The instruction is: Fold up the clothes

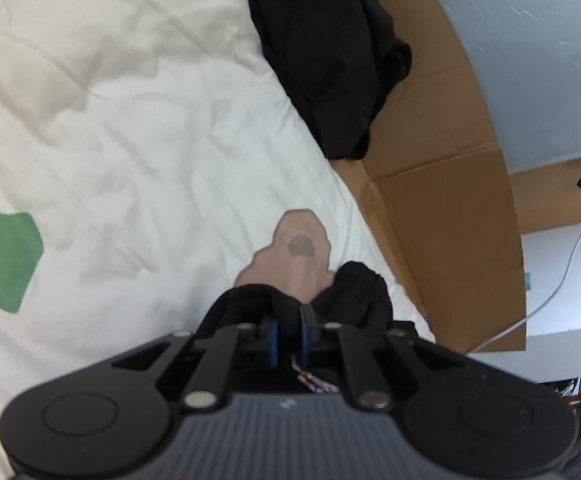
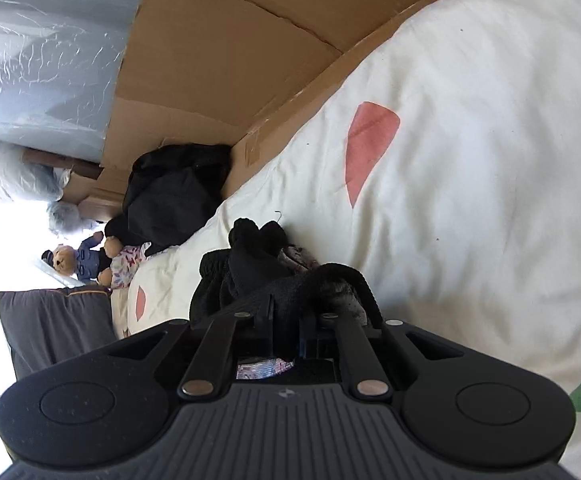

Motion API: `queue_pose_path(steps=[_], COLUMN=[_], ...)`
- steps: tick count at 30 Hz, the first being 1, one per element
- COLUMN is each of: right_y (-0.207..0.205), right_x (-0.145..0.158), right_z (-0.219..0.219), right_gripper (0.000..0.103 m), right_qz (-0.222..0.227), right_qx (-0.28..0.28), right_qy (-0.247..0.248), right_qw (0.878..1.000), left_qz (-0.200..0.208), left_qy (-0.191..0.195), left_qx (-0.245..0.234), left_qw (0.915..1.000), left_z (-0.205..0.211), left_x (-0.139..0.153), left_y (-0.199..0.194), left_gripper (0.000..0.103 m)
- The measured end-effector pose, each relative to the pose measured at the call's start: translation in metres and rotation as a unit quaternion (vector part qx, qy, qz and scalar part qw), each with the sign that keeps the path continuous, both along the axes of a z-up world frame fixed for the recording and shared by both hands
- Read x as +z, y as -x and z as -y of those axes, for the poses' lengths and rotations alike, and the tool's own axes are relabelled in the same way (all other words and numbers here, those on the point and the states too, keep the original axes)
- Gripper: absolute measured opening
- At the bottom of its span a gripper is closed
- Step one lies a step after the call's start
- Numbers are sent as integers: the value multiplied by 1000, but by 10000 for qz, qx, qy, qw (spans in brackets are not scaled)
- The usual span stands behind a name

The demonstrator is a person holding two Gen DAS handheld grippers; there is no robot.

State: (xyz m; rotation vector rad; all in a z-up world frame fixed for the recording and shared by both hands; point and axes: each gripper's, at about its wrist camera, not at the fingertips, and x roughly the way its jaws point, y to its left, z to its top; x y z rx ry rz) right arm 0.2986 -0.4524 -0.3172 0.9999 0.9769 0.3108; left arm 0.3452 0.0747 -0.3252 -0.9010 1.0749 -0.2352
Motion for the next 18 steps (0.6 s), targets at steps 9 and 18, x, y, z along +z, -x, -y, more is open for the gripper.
queue_pose_path(steps=[9,18], right_y=[-6,-7], right_x=[3,2], right_z=[1,3], right_gripper=[29,35], right_qz=[100,263], right_qx=[48,-81], right_qy=[-24,-137], right_qw=[9999,9995], left_qz=[4,47], left_qy=[-101,60], left_qx=[-30,45], left_qw=[9999,10000], left_z=[5,7], left_x=[2,6], left_y=[-7,-15], left_gripper=[14,19])
